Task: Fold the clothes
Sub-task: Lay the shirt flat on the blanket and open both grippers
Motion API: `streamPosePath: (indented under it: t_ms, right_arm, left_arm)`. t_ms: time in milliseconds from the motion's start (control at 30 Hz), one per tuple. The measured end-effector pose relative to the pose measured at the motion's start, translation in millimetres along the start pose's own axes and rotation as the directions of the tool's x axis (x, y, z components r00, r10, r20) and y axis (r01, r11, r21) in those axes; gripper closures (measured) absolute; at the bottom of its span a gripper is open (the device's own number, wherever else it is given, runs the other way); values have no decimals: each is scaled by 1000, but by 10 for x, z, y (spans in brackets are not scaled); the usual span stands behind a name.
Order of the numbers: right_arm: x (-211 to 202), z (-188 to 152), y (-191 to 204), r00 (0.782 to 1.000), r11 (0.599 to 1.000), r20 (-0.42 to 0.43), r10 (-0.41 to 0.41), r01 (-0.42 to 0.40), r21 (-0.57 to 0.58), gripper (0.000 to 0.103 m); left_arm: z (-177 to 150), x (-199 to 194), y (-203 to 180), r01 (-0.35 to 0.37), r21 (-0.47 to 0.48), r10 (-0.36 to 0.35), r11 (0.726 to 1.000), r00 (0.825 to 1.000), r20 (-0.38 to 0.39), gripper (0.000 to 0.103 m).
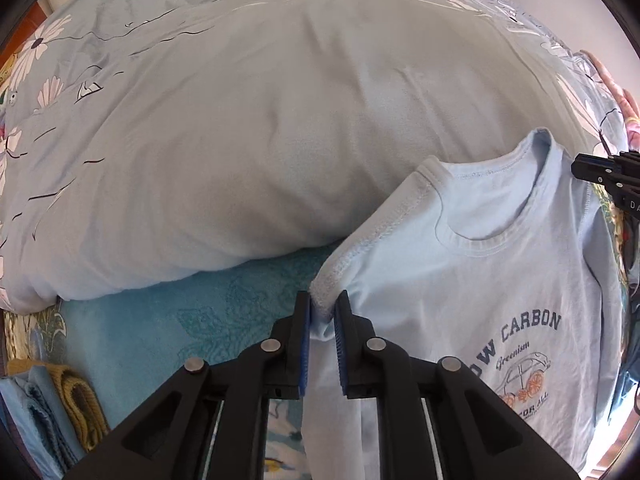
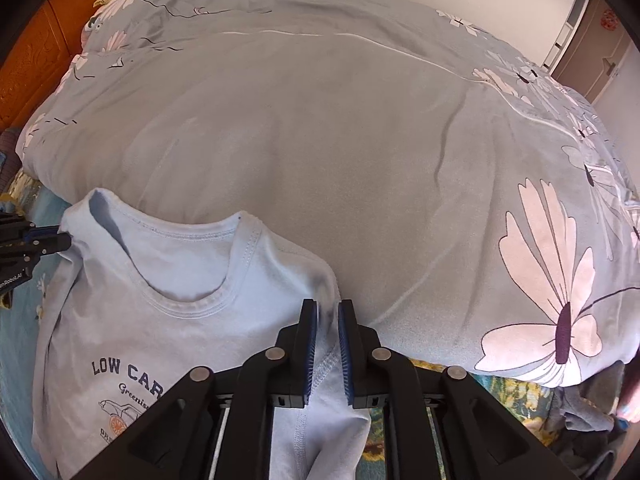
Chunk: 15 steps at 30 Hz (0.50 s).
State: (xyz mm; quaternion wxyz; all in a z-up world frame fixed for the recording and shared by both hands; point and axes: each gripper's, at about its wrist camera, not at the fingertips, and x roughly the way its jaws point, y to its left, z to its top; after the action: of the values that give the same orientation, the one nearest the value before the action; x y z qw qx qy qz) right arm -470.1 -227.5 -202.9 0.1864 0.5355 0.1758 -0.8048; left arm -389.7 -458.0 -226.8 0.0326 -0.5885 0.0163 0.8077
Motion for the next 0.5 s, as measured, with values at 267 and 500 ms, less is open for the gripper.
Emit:
streamPosePath:
  t_ms: [267, 500]
  right_arm:
    - [-755, -870, -165, 997, 979, 73, -7, -8, 202, 55]
    - [-821, -2293, -143, 996, 914, -86, 6, 29, 404, 55]
  left_arm:
    - [-867, -493, 123, 20, -112, -17, 994, 999, 36, 54]
    - [-1629, -732, 27, -48, -213, 55, 976, 998, 25, 36]
